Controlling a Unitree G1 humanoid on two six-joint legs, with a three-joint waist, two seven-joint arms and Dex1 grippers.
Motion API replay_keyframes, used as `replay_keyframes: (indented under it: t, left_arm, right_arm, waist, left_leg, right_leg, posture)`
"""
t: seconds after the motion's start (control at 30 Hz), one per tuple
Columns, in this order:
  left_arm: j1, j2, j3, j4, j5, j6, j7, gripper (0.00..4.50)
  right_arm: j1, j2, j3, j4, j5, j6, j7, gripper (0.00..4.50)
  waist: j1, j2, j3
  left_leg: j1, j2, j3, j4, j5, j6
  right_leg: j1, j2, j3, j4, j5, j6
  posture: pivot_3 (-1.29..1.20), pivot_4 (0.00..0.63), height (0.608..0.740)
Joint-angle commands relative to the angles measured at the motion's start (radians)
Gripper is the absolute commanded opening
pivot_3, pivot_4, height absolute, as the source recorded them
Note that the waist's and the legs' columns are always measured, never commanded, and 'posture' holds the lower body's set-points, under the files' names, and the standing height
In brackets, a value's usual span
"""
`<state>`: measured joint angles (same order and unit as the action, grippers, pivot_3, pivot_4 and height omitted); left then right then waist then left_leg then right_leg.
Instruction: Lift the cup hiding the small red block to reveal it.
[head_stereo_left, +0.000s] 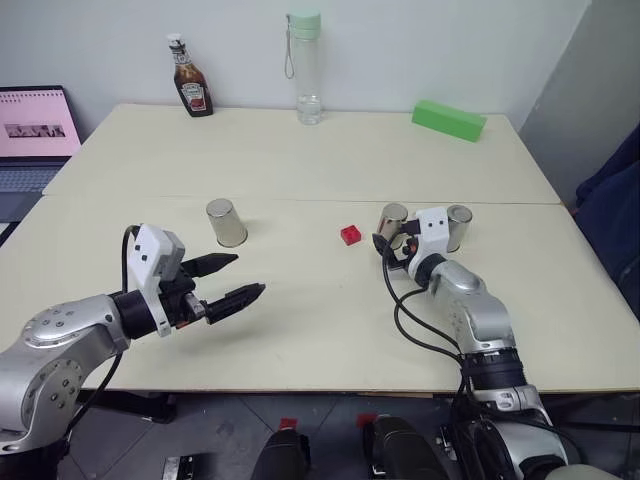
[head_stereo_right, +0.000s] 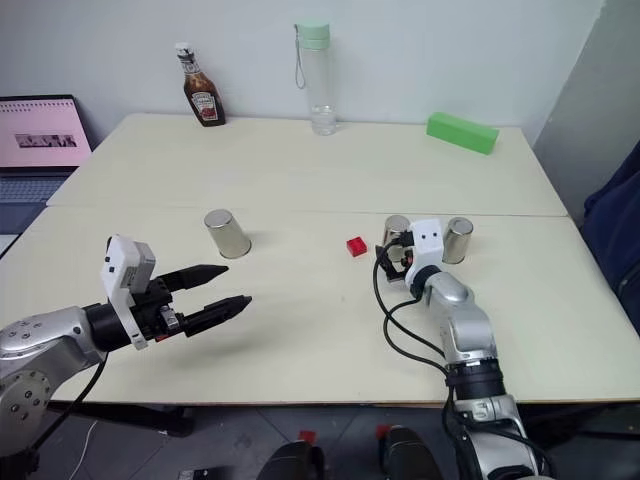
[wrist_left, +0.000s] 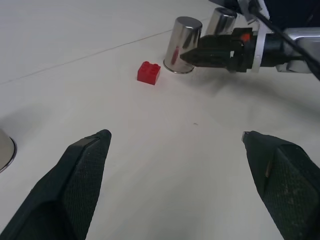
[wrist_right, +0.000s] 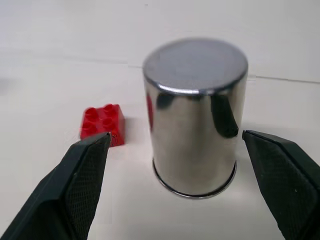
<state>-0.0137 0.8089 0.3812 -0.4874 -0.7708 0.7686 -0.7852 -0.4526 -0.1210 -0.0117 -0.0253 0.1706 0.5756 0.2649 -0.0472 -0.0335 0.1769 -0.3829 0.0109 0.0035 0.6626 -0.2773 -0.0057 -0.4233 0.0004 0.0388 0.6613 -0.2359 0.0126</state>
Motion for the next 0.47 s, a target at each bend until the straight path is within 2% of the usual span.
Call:
replay_keyframes:
  t: [0.03,0.3,0.47]
  left_arm:
    - [0.007,0.002,0.027,-0.033,-0.019,-0.005,0.012,4.50]
    - [0.022,0.021,0.034,-0.033,-0.022,0.032,0.031,4.50]
    - [0.013,0.019,0.026,-0.022,-0.010,0.029,0.049,4.50]
  right_arm:
    - [0.099,-0.066,-0.006,-0.272,0.071,0.140,0.048,4.47]
    - [0.290,-0.223,-0.112,-0.595,0.251,0.324,0.147,4.47]
    - [0.318,-0.246,-0.125,-0.636,0.281,0.329,0.134,4.47]
  waist:
    - [0.002,0.000,0.000]
    - [0.014,0.001,0.000]
    - [0.013,0.001,0.000]
  left_leg:
    - [0.000,0.000,0.000,0.000,0.000,0.000]
    - [0.001,0.000,0.001,0.000,0.000,0.000]
    - [0.001,0.001,0.001,0.000,0.000,0.000]
  right_leg:
    - [0.000,0.000,0.000,0.000,0.000,0.000]
    - [0.001,0.000,0.000,-0.001,-0.001,0.001]
    - [0.001,0.001,0.000,-0.001,-0.001,0.001]
  posture:
    - [0.00,0.150,0.740]
    - [0.00,0.150,0.740]
    - [0.00,0.150,0.740]
